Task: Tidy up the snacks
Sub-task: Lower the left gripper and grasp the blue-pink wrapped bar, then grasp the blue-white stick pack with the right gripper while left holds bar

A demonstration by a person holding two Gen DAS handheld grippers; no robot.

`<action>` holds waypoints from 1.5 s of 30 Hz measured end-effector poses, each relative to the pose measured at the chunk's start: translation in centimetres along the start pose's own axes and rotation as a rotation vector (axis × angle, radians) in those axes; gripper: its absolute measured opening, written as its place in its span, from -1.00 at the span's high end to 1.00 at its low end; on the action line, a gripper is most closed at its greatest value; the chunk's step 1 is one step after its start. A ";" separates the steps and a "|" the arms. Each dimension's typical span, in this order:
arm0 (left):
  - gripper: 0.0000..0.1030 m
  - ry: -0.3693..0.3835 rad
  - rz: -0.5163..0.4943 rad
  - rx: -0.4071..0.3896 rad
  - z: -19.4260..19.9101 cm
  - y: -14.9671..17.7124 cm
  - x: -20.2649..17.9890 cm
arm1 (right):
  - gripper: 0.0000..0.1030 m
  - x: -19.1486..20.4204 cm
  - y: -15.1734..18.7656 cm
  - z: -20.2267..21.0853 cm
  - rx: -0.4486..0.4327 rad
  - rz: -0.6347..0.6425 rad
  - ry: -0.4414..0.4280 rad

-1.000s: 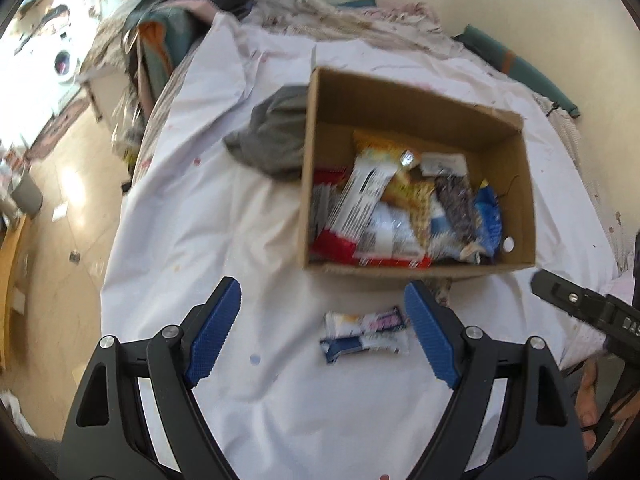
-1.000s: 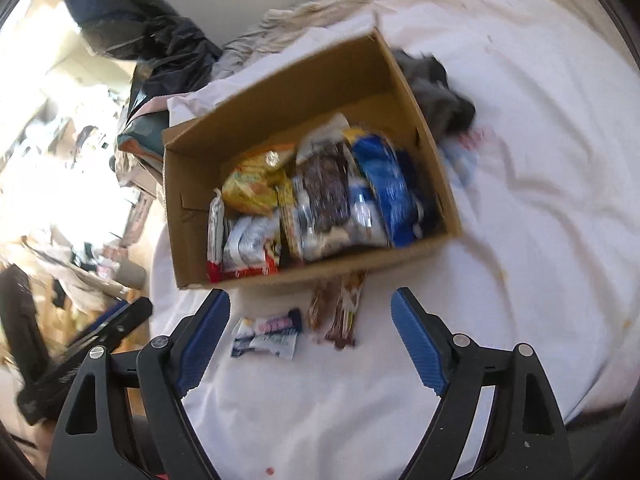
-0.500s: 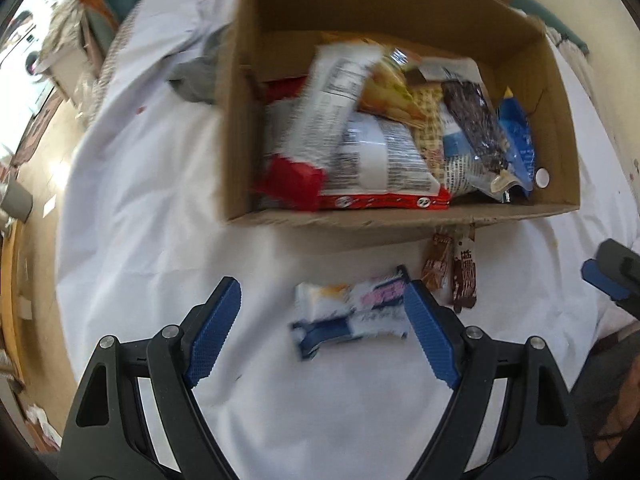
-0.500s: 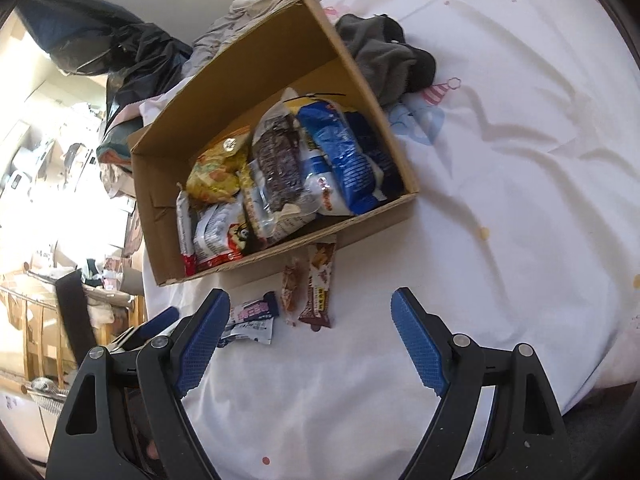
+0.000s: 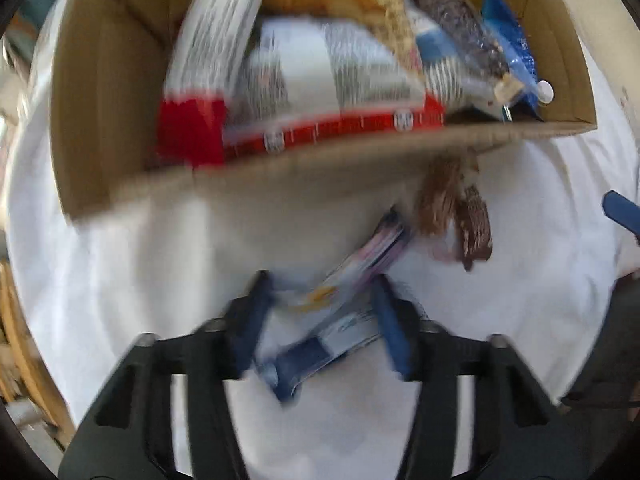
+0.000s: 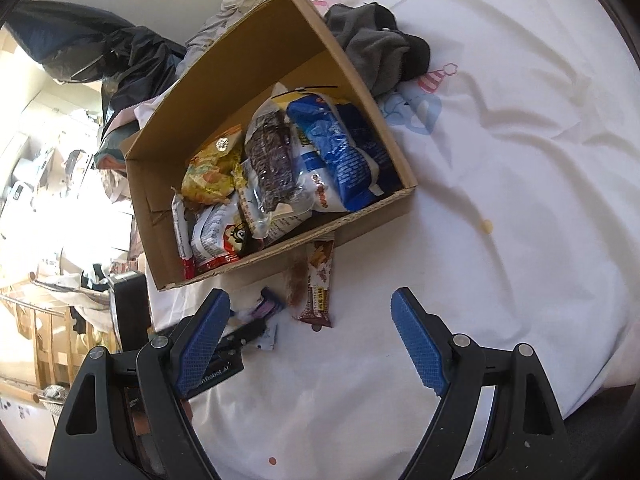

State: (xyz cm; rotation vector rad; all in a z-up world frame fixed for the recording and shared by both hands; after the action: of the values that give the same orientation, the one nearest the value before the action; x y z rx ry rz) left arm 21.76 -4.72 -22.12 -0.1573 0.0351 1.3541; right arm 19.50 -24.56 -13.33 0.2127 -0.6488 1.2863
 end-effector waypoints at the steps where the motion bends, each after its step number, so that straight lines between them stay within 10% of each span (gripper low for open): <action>1: 0.39 0.008 0.011 0.010 0.0 0.3 0.0 | -0.66 0.1 0.0 0.0 0.000 0.003 0.001; 8: 0.90 0.079 0.016 0.073 0.1 3.3 -1.6 | -0.66 0.6 0.2 -0.6 0.013 0.012 0.008; 15: 0.88 0.095 0.077 0.037 1.8 3.5 -0.9 | -0.66 1.1 0.5 -0.8 0.018 0.031 0.021; 20: -0.10 0.125 0.221 -0.056 2.7 2.0 0.9 | -0.66 0.9 0.7 -0.9 0.024 0.033 0.035; 24: -0.10 0.107 0.288 -0.050 1.1 -0.2 1.3 | -0.66 0.1 0.4 -0.9 0.017 0.024 0.069; 26: -0.03 0.090 0.305 -0.027 -0.1 -0.7 1.4 | -0.66 -0.4 0.2 -0.8 0.008 0.011 0.087; 29: 0.74 0.011 0.268 -0.027 -0.5 -1.2 1.9 | -0.66 -1.0 0.0 -0.8 0.004 -0.008 0.096; 39: 0.74 0.041 0.265 -0.054 5.5 1.6 3.8 | -0.66 1.6 0.8 -1.9 0.027 0.056 0.069; 45: 0.74 -0.069 0.238 -0.140 10.3 3.6 6.9 | -0.66 6.0 2.6 -3.6 0.092 0.226 0.015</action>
State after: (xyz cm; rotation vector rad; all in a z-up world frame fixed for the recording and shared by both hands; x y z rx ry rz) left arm 19.10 4.10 -13.07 -0.2296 -0.1014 1.5997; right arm 19.03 -17.11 -13.39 0.2090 -0.6139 1.5360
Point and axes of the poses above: each gripper's, at about its wrist camera, not at the fingertips, and z roughly against the way its jaws point, x to its left, y to its underside, the point moved 5 cm from there along -z, roughly the way its jaws point, and after that the axes turned 4 degrees about x, right-handed, at the moved point
